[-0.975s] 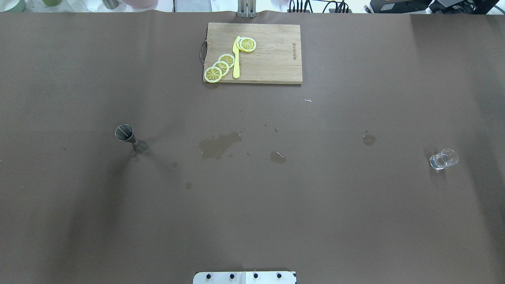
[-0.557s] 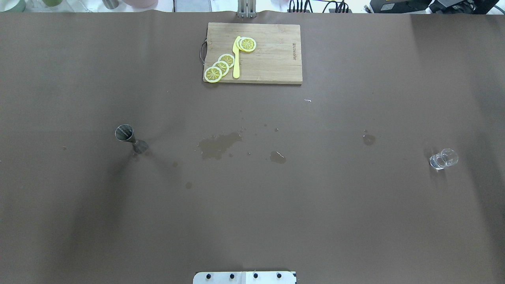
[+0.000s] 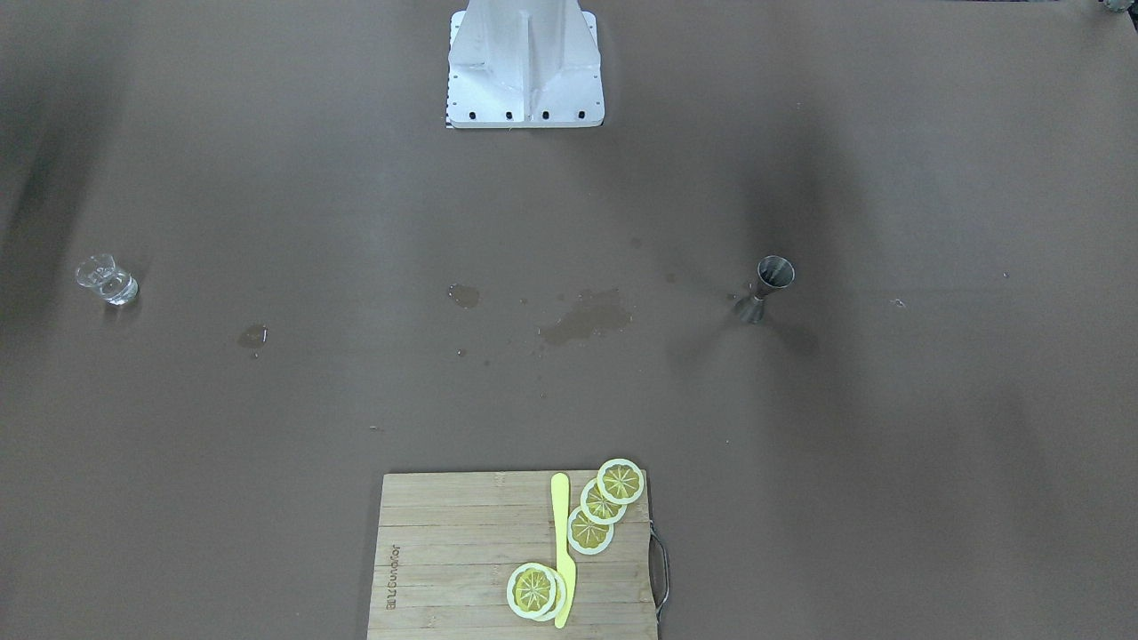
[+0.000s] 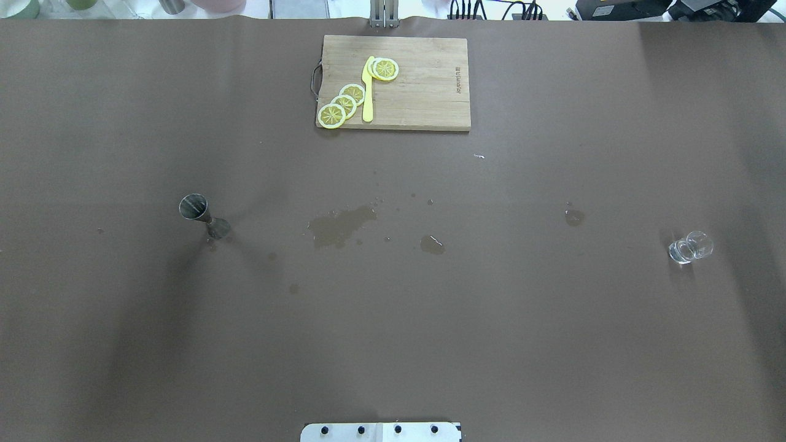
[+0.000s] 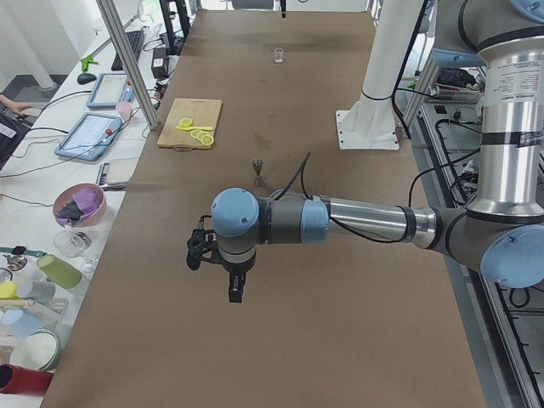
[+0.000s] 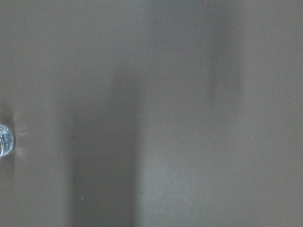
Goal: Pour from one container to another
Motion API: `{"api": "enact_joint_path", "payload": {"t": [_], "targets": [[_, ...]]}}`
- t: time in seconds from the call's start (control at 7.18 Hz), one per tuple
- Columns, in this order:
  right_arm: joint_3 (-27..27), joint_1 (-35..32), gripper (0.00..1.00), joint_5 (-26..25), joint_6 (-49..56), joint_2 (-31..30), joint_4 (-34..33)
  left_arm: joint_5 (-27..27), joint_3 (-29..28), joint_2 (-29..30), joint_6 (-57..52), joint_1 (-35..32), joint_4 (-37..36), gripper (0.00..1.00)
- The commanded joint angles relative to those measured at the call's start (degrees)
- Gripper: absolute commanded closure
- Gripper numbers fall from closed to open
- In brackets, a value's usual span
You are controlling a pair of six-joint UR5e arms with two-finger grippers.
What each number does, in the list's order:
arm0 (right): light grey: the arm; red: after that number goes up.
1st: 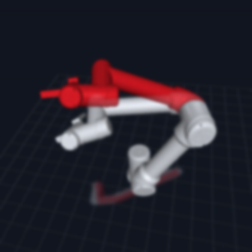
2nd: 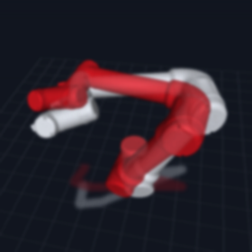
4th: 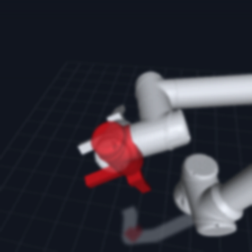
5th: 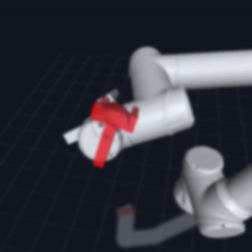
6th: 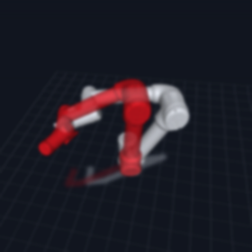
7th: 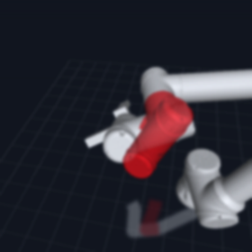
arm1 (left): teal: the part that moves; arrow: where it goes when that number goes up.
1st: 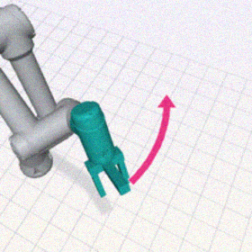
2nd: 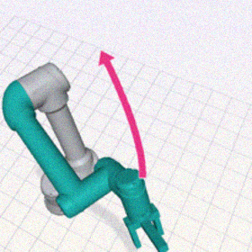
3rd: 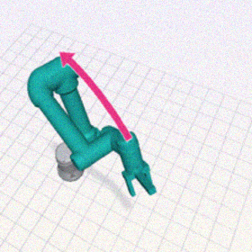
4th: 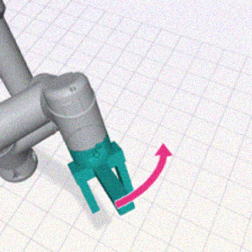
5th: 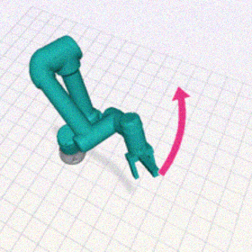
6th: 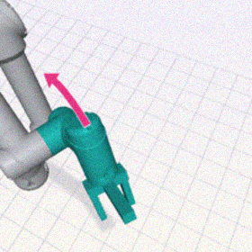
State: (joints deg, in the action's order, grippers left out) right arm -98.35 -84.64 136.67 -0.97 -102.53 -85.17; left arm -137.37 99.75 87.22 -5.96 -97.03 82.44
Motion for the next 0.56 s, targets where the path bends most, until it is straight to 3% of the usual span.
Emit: {"api": "enact_joint_path", "payload": {"t": [0.0, 0.42], "targets": [[0.0, 0.0, 0.0, -0.1, 0.0, 0.0, 0.0, -0.3, -0.1, -0.5, 0.0, 0.0, -0.2, 0.02], [0.0, 0.0, 0.0, -0.1, 0.0, 0.0, 0.0, -0.4, -1.3, -1.4, -0.5, -0.1, -0.1, 0.02]]}}
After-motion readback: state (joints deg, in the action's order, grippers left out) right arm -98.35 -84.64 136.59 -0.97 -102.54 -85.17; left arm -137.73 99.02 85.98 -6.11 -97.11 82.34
